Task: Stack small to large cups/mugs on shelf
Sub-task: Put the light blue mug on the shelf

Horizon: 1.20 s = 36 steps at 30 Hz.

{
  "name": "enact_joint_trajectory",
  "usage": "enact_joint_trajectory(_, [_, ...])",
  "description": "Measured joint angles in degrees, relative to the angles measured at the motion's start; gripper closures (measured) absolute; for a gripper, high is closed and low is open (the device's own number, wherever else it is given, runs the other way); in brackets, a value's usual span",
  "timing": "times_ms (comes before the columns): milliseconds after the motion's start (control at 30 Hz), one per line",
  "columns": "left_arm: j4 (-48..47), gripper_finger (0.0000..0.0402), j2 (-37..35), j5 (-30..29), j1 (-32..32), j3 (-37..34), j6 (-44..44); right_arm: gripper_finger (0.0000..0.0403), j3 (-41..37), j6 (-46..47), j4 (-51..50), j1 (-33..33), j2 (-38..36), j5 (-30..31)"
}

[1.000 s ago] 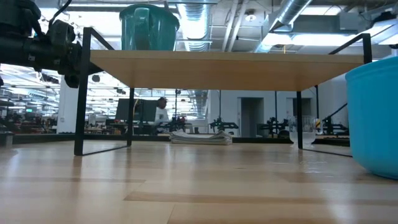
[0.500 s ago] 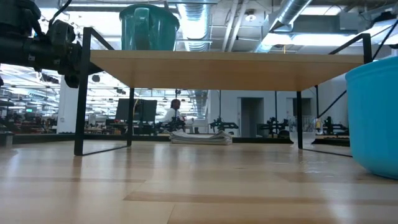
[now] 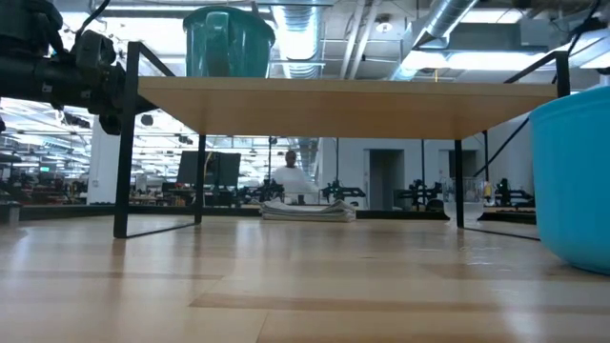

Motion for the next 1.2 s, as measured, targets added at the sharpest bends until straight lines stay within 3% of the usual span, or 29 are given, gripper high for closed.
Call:
enact_joint_trajectory(367, [0.0,0.0382,0.0,0.02,0.0,0.0,0.0,0.0253,0.02,-5.3,3.53,0.34,7.63,-0.06])
enact_joint_trajectory(767, [0.0,0.0382,0.0,0.22,0.0,0.0,0.0,0.0262,0.02,-4.79,6.35,3.42,12.97,-1.53])
enact_joint_trajectory(1200, [0.0,0.0382,0.0,0.26,0.0,0.0,-0.2,0.0268,0.0,-2.32,7.54,3.57,14.34,-1.15])
